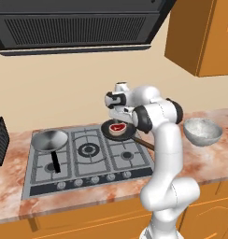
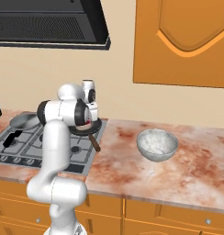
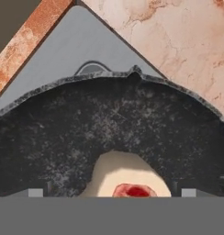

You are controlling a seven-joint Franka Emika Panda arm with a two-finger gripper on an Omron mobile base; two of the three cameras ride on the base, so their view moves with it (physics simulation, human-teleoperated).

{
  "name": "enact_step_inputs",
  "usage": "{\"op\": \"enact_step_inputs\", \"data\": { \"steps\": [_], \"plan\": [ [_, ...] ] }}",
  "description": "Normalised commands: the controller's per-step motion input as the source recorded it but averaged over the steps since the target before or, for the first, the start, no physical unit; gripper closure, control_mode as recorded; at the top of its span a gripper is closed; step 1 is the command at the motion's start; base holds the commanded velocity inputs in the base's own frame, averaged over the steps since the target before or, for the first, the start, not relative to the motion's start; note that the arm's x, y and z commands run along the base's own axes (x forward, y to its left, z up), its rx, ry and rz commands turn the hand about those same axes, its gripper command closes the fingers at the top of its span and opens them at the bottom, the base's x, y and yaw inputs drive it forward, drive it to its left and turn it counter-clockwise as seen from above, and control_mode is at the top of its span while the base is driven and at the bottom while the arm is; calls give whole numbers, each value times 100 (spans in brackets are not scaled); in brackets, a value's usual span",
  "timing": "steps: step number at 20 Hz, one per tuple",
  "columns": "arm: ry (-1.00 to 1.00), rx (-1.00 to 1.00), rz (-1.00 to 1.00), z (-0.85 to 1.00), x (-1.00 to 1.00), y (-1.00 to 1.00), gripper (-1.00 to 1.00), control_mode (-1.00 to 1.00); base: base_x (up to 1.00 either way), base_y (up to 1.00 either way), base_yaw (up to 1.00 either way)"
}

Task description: Place one of the steaks on the plate and the other in the bowl. Then place the bowl in the fridge.

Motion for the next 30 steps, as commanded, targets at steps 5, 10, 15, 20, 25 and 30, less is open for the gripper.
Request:
{"op": "enact_step_inputs", "data": {
  "steps": [5,10,15,20,25,30],
  "plan": [
    [0,0,0,-30,0,0,-100,-100,0,0,0],
    [0,0,0,-4,0,14,-100,-100,0,0,0],
    [0,0,0,-2,0,28,-100,-100,0,0,0],
    [0,0,0,-6,0,15,100,-100,0,0,0],
    [-2,0,-12,14,-13,0,100,-100,0,0,0],
    [-8,0,-22,57,-57,-17,100,-100,0,0,0]
  ]
}}
